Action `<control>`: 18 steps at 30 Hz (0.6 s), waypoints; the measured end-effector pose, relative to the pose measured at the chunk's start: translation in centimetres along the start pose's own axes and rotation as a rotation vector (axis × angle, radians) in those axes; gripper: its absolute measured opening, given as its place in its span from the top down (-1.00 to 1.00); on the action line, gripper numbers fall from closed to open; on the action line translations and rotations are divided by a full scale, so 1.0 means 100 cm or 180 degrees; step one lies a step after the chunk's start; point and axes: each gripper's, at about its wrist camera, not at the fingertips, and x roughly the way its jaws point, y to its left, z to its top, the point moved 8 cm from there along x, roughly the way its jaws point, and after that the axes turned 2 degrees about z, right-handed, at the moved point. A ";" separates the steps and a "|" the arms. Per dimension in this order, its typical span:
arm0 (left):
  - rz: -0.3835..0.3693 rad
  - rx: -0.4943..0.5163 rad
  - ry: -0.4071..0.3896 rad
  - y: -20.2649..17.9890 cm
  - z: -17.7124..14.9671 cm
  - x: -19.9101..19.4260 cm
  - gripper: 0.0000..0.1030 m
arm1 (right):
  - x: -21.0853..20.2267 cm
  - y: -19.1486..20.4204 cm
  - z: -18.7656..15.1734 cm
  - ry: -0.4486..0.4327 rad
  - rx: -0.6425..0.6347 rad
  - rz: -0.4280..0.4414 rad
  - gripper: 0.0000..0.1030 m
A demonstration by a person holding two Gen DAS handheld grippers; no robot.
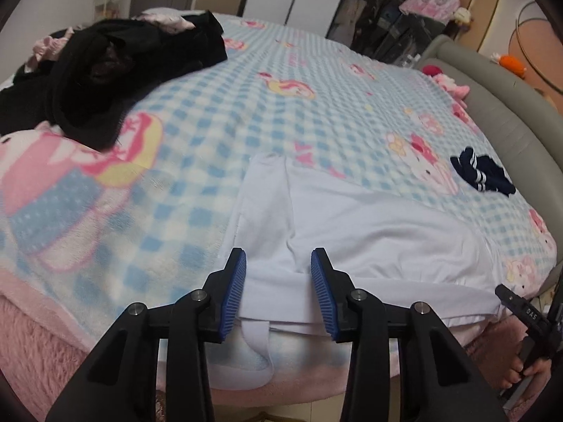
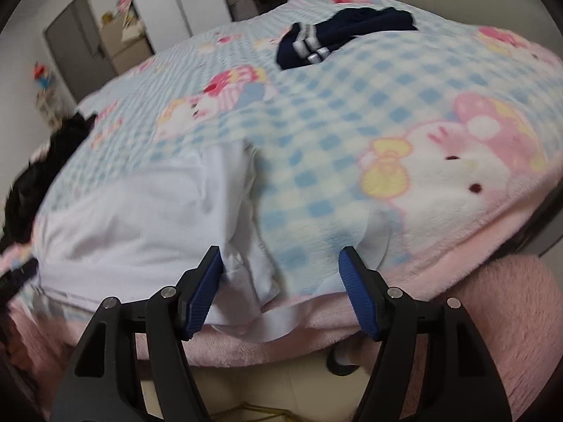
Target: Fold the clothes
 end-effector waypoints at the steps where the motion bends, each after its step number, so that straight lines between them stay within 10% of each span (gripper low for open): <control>1: -0.0041 -0.0006 -0.0026 -0.002 0.001 -0.003 0.20 | -0.001 -0.002 0.001 -0.0009 0.0044 0.0023 -0.33; 5: -0.0194 0.0049 -0.0024 -0.014 -0.003 -0.009 0.17 | -0.002 0.004 0.001 -0.0002 0.0001 0.0064 -0.32; 14: 0.0300 -0.0049 0.0053 0.016 -0.004 0.001 0.20 | 0.006 0.008 -0.002 0.0099 -0.0009 0.0047 -0.32; 18: 0.0014 -0.0192 -0.0066 0.018 0.011 -0.008 0.19 | -0.001 0.000 0.006 -0.0007 0.0123 0.0035 -0.32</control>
